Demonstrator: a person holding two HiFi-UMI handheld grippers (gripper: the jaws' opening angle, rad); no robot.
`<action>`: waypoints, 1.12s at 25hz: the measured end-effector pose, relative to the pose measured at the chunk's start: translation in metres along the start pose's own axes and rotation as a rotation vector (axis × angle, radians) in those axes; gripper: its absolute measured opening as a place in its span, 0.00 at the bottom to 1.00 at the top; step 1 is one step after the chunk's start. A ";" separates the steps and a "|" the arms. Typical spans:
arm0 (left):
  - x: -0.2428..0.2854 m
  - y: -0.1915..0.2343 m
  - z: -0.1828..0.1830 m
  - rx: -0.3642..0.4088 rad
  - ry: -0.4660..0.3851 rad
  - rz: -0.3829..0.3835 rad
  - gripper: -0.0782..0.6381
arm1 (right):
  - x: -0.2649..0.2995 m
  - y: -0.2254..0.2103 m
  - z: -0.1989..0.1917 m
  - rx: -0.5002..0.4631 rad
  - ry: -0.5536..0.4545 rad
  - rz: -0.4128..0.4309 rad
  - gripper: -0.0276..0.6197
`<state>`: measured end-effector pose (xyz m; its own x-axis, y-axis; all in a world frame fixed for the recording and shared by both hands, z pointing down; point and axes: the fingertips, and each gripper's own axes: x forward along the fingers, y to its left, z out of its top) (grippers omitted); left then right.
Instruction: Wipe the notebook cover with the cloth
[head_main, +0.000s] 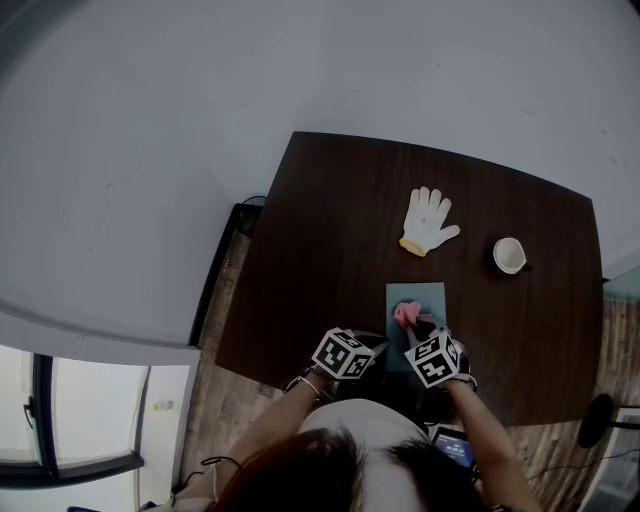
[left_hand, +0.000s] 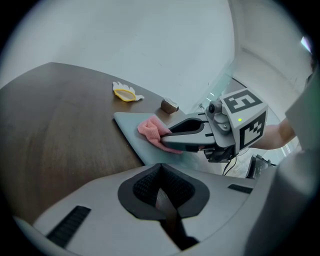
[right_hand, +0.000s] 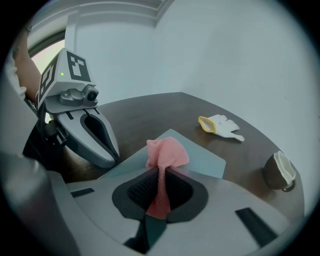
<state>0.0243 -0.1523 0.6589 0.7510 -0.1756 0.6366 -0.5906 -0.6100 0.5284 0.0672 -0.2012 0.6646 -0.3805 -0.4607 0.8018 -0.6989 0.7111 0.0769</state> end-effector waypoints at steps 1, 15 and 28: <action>0.000 0.000 0.000 -0.002 0.000 0.001 0.13 | -0.001 -0.001 -0.002 0.004 0.001 -0.002 0.10; 0.003 0.001 -0.001 0.004 0.014 0.010 0.13 | -0.012 -0.035 -0.029 0.085 0.019 -0.069 0.10; 0.001 0.001 -0.001 -0.001 0.021 0.005 0.13 | -0.030 -0.066 -0.056 0.153 0.050 -0.175 0.10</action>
<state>0.0247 -0.1522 0.6608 0.7415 -0.1621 0.6511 -0.5946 -0.6085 0.5256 0.1586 -0.2045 0.6692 -0.2181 -0.5401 0.8128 -0.8368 0.5321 0.1290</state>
